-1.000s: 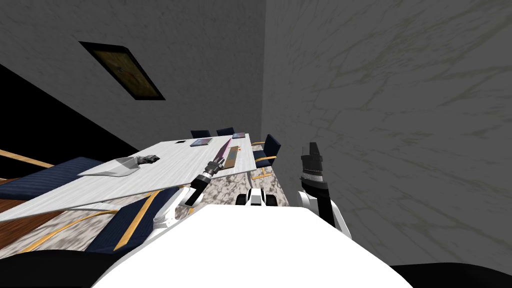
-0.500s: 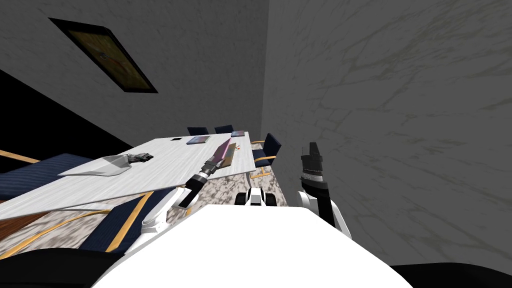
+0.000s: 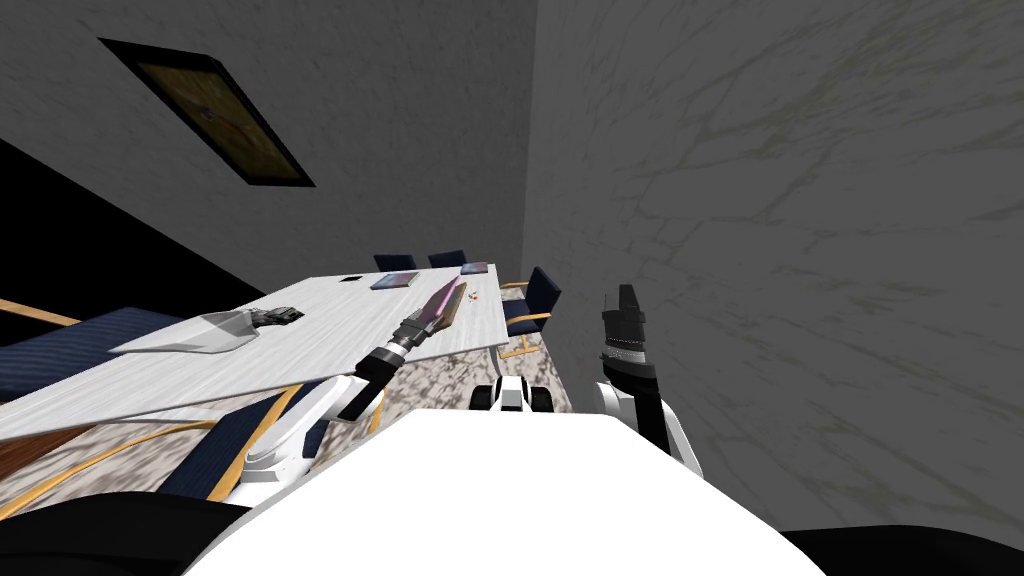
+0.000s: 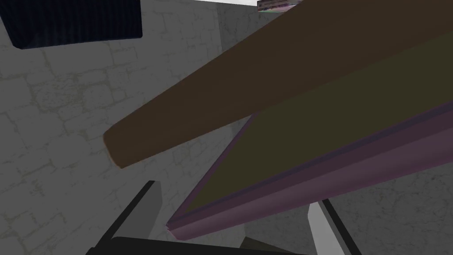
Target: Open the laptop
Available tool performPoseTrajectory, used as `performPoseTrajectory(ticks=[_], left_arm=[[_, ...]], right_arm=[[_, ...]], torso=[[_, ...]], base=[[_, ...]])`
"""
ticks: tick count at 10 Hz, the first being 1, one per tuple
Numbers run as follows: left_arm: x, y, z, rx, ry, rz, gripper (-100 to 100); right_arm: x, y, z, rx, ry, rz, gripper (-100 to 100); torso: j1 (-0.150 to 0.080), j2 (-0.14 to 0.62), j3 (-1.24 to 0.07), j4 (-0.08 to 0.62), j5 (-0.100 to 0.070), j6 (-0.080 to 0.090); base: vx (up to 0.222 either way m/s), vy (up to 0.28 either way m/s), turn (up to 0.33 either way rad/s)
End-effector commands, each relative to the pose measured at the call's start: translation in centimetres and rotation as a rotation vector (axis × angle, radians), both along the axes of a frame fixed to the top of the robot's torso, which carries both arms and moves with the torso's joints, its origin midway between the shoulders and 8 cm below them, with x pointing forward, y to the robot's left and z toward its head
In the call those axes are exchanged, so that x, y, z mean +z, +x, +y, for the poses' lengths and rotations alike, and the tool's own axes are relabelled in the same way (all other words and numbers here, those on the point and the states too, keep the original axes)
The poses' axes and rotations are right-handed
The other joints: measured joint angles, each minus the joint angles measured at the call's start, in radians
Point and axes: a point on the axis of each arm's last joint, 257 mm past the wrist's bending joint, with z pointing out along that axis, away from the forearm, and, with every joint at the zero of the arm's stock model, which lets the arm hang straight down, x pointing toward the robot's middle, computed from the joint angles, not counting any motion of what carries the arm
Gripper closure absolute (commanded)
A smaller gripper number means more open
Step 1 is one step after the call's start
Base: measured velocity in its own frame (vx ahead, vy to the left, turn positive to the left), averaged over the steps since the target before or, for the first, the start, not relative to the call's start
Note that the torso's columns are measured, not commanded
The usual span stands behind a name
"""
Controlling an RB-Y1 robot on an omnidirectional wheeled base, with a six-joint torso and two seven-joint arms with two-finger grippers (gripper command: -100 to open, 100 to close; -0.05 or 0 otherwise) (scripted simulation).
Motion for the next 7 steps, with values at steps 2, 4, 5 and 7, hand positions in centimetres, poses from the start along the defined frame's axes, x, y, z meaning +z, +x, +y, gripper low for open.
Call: performPoseTrajectory(ticks=[2, 4, 5, 7], left_arm=[[0.64, -0.03, 0.21, 0.000, -0.001, 0.001, 0], [0.89, 0.04, 0.16, -0.001, -0.001, -0.004, 0], [0.94, 0.05, 0.14, -0.002, -0.002, -0.005, 0], [0.94, 0.05, 0.13, -0.002, -0.002, -0.005, 0]], right_arm=[[0.00, 0.00, 0.00, 0.000, 0.000, 0.000, 0], [0.00, 0.00, 0.00, 0.000, 0.000, 0.000, 0], [0.00, 0.00, 0.00, 0.000, 0.000, 0.000, 0], [0.00, 0.00, 0.00, 0.000, 0.000, 0.000, 0]], torso=[[0.002, 0.000, 0.000, 0.000, 0.001, 0.000], [0.003, -0.002, 0.000, -0.003, 0.003, 0.000], [0.003, -0.003, -0.001, -0.003, 0.002, 0.000], [0.002, -0.002, -0.001, -0.001, 0.001, 0.000]], base=[[0.005, -0.006, 0.001], [0.003, 0.001, 0.000], [0.000, 0.000, 0.000], [0.000, 0.000, 0.000]])
